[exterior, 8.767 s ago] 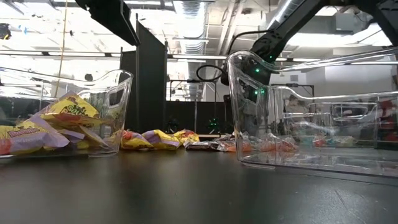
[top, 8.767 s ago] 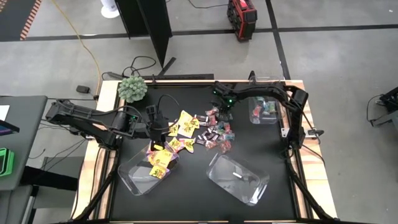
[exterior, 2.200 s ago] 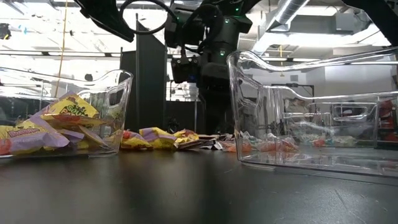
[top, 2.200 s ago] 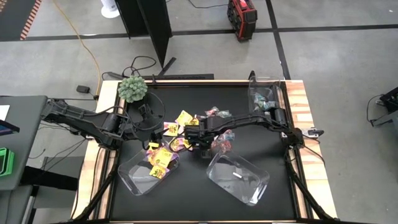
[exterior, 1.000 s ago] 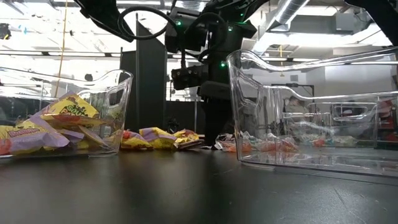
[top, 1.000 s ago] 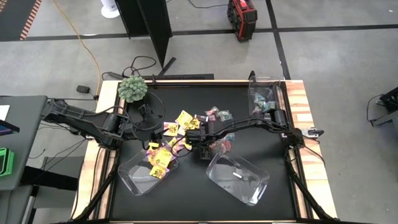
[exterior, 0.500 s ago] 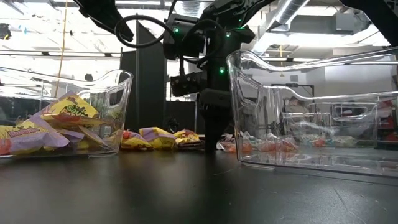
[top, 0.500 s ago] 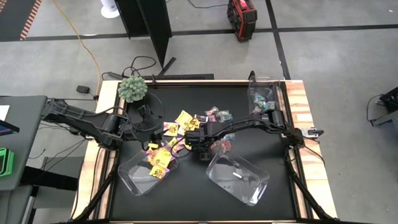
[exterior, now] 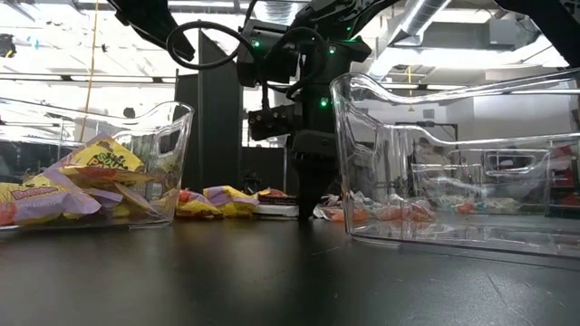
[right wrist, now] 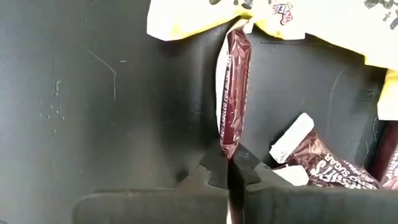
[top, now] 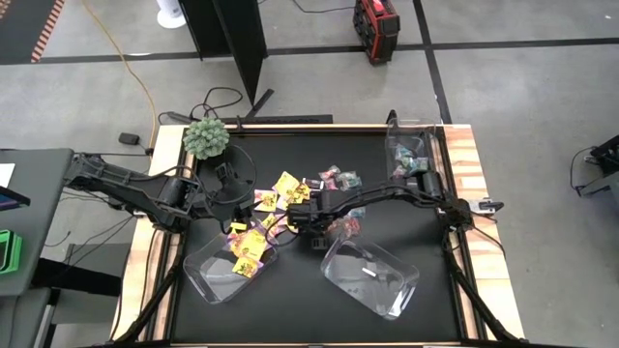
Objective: Sort candy
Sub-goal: Put the brown candy in the bottom right transparent container
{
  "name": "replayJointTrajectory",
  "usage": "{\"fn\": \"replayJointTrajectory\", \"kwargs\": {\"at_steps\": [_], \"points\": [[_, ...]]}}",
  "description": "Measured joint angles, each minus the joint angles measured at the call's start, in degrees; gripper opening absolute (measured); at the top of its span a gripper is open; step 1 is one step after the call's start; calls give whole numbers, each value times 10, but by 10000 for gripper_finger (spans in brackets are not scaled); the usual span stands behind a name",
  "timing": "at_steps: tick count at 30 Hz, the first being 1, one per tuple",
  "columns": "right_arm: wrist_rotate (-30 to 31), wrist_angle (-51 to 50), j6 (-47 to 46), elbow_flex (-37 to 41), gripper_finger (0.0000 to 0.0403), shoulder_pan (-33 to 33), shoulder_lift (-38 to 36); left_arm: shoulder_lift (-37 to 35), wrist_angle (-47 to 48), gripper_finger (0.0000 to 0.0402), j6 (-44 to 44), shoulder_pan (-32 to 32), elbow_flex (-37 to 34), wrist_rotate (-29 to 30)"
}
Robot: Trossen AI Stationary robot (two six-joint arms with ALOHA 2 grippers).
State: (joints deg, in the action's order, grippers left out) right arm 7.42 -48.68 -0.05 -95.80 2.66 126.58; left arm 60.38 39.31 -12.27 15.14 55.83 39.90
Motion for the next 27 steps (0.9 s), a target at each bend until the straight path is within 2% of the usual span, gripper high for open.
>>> {"fn": "replayJointTrajectory", "kwargs": {"at_steps": [5,11,16,19,27], "points": [[5,-17,7,-22,2,5,3,0,0,260,0,0,0,0],[41,-76,29,-91,1,10,3,0,2,260,-6,0,0,0],[112,-152,37,-165,0,11,2,0,3,260,-6,0,0,0],[204,-196,37,-196,0,20,2,0,3,260,-6,0,0,0],[514,-223,80,-211,0,55,2,0,3,260,-5,0,0,0]]}}
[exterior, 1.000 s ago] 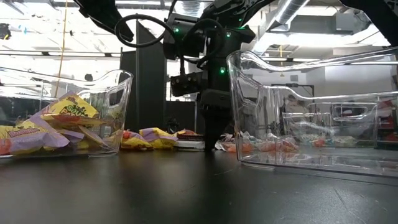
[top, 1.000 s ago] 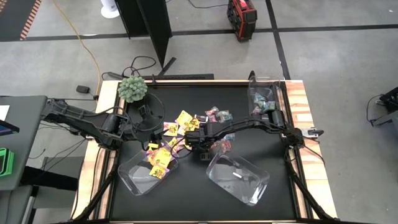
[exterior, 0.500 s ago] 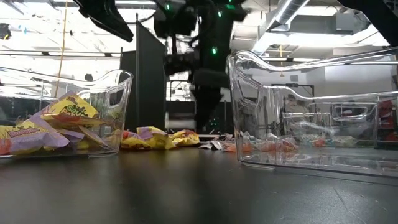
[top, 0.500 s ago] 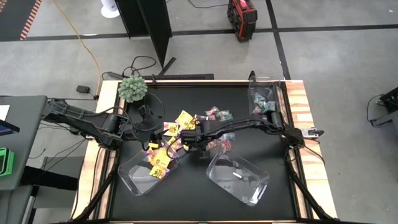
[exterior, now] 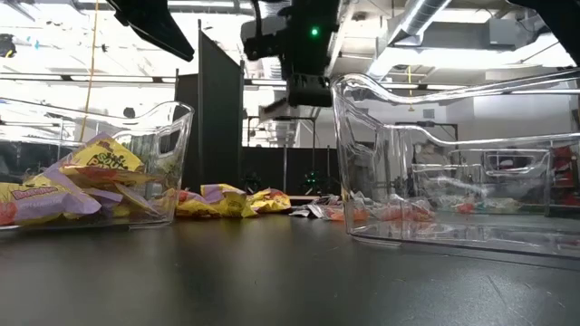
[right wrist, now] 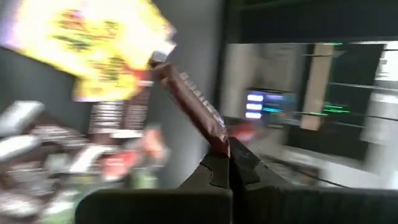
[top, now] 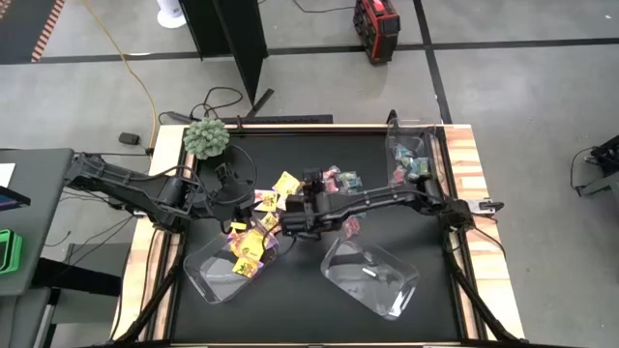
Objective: Sort candy
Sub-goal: Put the brown candy in the bottom right transparent container
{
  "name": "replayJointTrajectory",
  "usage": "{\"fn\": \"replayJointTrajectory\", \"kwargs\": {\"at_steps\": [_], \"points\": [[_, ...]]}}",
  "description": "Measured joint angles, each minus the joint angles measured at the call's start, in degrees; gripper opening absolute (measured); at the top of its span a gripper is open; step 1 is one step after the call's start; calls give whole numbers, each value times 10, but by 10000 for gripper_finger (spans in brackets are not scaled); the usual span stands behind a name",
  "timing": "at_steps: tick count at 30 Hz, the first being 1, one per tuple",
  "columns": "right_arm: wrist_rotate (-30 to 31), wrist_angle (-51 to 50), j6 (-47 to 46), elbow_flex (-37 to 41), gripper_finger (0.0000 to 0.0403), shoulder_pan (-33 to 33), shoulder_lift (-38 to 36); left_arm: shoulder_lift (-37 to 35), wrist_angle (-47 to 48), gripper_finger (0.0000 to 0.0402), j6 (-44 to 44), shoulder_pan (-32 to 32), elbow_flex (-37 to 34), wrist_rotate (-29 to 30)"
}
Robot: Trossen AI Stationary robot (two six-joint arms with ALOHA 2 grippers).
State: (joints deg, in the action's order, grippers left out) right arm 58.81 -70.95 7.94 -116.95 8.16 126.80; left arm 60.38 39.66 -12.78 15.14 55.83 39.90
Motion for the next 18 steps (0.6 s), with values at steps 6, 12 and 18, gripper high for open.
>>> {"fn": "replayJointTrajectory", "kwargs": {"at_steps": [6,12,18], "points": [[115,-14,-1,0,0,21,-1,0,3,260,-1,0,0,0],[16,-94,-84,0,0,26,-8,0,7,260,-7,1,0,0],[-91,-159,-194,0,0,50,-49,3,13,260,-14,1,0,0]]}}
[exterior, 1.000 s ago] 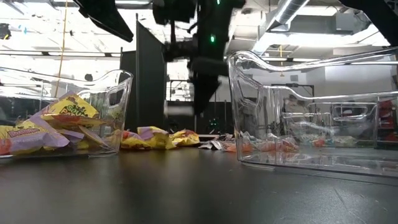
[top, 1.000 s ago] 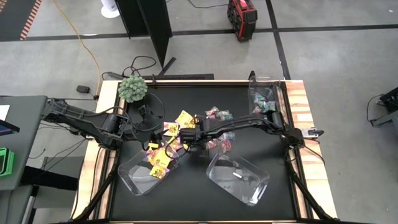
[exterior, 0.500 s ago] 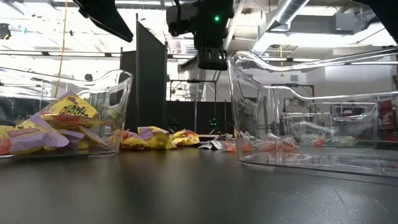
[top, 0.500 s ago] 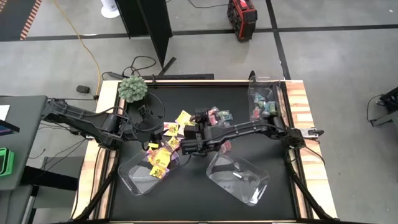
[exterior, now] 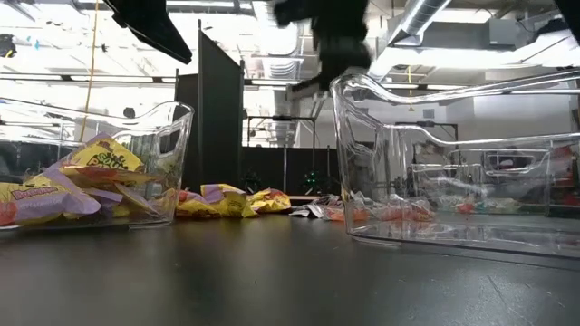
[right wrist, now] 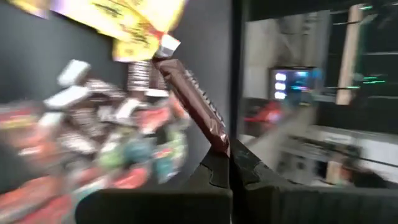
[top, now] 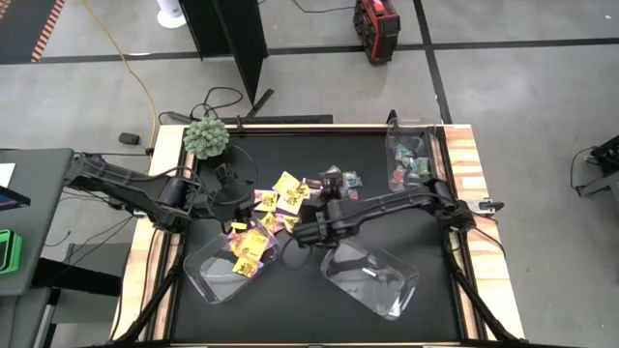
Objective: Sort candy
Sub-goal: Put the brown candy in the bottom right transparent container
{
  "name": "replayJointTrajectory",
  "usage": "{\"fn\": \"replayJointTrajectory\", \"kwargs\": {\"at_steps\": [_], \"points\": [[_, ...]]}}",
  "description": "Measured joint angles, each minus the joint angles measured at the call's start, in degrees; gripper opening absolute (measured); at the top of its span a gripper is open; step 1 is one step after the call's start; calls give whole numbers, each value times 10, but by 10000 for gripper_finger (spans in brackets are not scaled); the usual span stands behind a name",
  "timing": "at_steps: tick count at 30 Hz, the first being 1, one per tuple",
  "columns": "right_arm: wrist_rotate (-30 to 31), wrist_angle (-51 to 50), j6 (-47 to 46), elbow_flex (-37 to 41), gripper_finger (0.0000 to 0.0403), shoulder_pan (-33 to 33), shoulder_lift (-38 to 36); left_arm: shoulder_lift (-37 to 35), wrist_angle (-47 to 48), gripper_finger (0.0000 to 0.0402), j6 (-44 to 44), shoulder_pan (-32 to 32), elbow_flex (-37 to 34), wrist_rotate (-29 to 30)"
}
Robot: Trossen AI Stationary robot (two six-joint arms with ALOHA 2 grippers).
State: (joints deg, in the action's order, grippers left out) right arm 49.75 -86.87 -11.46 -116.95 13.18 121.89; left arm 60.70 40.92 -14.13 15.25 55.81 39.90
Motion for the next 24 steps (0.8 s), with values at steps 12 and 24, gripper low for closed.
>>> {"fn": "replayJointTrajectory", "kwargs": {"at_steps": [12,24], "points": [[-232,-16,-129,13,0,120,-113,31,-10,260,-9,1,0,-7],[-254,-23,-324,144,27,219,-110,32,-20,260,-29,1,0,-11]]}}
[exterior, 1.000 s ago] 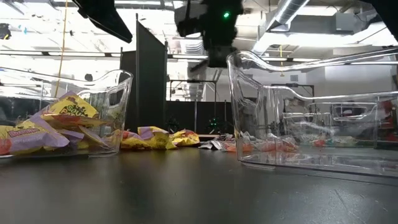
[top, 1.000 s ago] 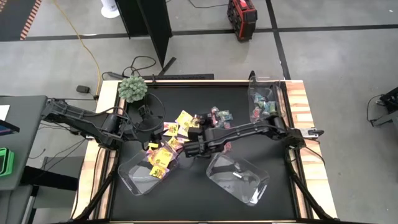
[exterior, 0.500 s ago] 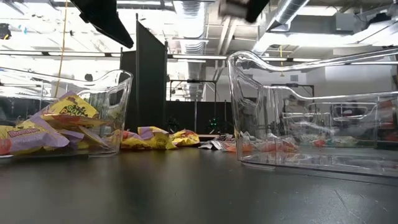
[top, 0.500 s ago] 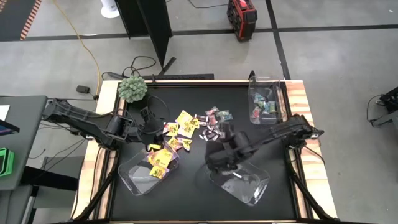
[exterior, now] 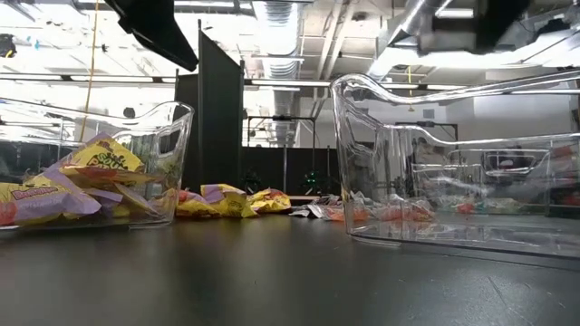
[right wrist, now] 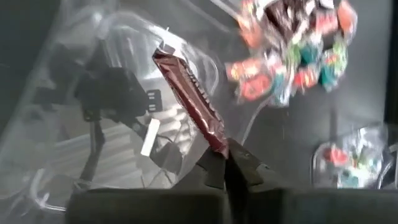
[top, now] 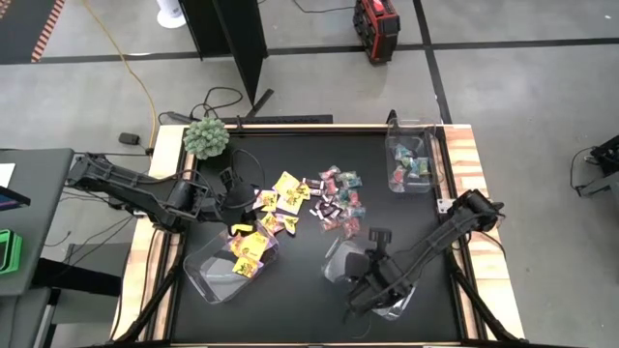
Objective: Sort candy
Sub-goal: Put the brown candy in the bottom right transparent container, then put the yellow candy in the bottom left transparent container
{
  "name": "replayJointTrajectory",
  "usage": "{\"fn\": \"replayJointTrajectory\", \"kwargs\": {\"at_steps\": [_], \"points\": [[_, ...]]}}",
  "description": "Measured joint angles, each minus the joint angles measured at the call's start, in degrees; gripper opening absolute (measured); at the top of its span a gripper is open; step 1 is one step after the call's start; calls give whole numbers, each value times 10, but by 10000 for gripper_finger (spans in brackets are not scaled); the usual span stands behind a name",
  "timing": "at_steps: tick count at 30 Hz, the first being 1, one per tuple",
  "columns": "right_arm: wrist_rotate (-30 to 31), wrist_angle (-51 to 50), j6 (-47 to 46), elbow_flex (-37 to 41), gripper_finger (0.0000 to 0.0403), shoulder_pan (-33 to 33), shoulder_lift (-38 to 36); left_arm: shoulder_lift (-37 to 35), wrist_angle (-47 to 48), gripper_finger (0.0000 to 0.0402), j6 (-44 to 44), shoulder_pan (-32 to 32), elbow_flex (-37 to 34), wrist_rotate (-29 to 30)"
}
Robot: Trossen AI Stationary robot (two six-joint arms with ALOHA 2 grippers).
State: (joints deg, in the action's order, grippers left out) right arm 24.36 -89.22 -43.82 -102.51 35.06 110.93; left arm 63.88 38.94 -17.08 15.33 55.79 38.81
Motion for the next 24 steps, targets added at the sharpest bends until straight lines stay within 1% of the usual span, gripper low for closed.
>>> {"fn": "replayJointTrajectory", "kwargs": {"at_steps": [3,6,9,12,14,17,20,22,24], "points": [[1,5,-27,29,79,0,0,0,-6,260,-1,0,0,0],[2,13,-31,45,150,0,0,0,-17,260,8,0,0,0],[3,17,-10,46,222,-4,0,0,-29,260,23,0,0,0],[34,15,22,46,269,-8,-6,0,-31,260,28,0,0,0],[69,16,44,46,282,-17,-21,0,-30,260,28,0,0,0],[124,38,83,46,285,-41,-57,0,-47,260,23,-2,-12,1],[148,92,155,46,285,-74,-99,0,-93,258,46,-27,-42,-8],[151,138,219,46,285,-98,-130,0,-108,254,69,-68,-53,-55],[151,187,285,46,285,-124,-160,0,-112,250,83,-123,-54,-131]]}}
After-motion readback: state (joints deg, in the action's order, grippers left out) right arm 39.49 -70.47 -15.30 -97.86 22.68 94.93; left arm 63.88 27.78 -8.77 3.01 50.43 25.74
